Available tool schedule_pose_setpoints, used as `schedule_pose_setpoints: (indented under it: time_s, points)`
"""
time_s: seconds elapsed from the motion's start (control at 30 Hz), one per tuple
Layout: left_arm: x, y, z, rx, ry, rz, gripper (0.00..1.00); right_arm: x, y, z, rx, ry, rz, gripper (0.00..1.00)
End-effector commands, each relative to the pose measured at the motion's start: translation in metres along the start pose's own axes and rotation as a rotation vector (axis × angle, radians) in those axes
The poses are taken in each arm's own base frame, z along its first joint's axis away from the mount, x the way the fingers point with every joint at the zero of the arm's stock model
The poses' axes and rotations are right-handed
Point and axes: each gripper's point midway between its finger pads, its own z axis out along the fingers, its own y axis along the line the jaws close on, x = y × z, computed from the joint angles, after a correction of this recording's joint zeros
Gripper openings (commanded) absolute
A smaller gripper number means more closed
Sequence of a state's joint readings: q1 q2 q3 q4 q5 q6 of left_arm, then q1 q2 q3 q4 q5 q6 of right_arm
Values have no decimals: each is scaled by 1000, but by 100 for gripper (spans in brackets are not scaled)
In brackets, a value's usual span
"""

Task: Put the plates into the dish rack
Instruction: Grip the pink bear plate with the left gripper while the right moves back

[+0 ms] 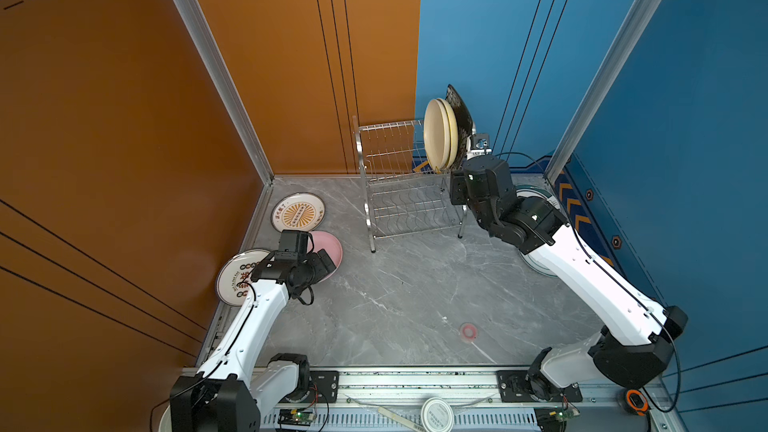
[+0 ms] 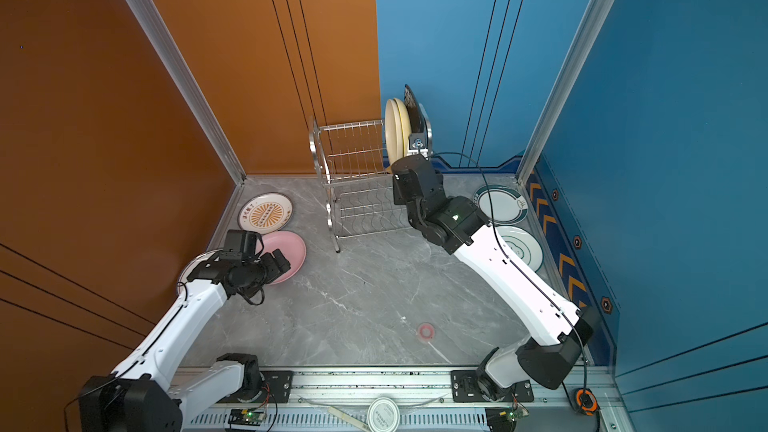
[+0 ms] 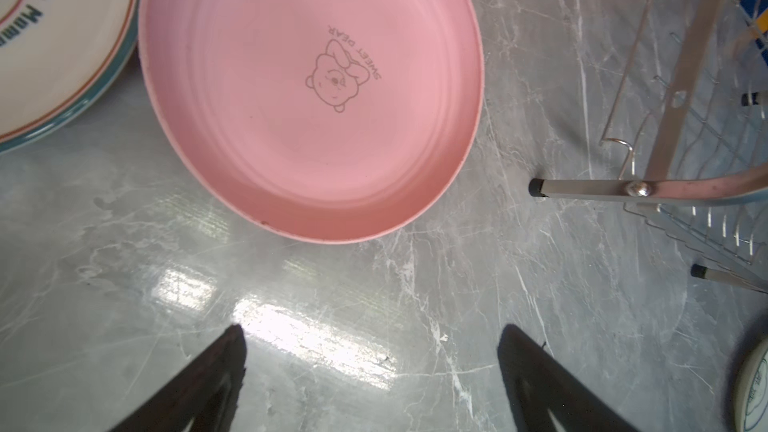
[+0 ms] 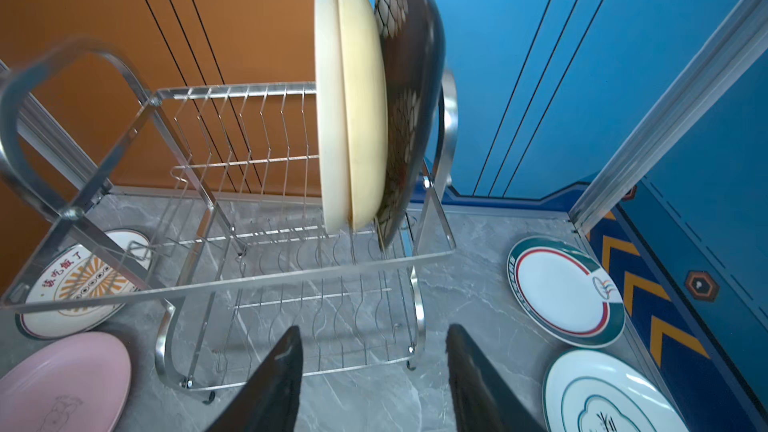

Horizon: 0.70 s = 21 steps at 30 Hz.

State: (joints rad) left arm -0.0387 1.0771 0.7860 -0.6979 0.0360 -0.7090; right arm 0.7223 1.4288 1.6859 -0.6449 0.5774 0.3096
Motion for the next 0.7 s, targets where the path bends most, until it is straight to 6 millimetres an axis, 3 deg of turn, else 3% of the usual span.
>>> schedule_pose_setpoints:
  time_s: [0.0,0.13,0.3,0.67]
  points:
    - [0,21,2,-89,22,-66,92,36,-12,1,-51,109,133,57]
    - [-6,38,7,-141,16,-122,88,72,-26,4,-70,195,191,57]
    - [-13,60,17,-214,30,-192,78,99,-35,5,-89,251,231,58]
    - [-34,59,58,-168,17,-293,60,116,-47,8,-101,275,262,58]
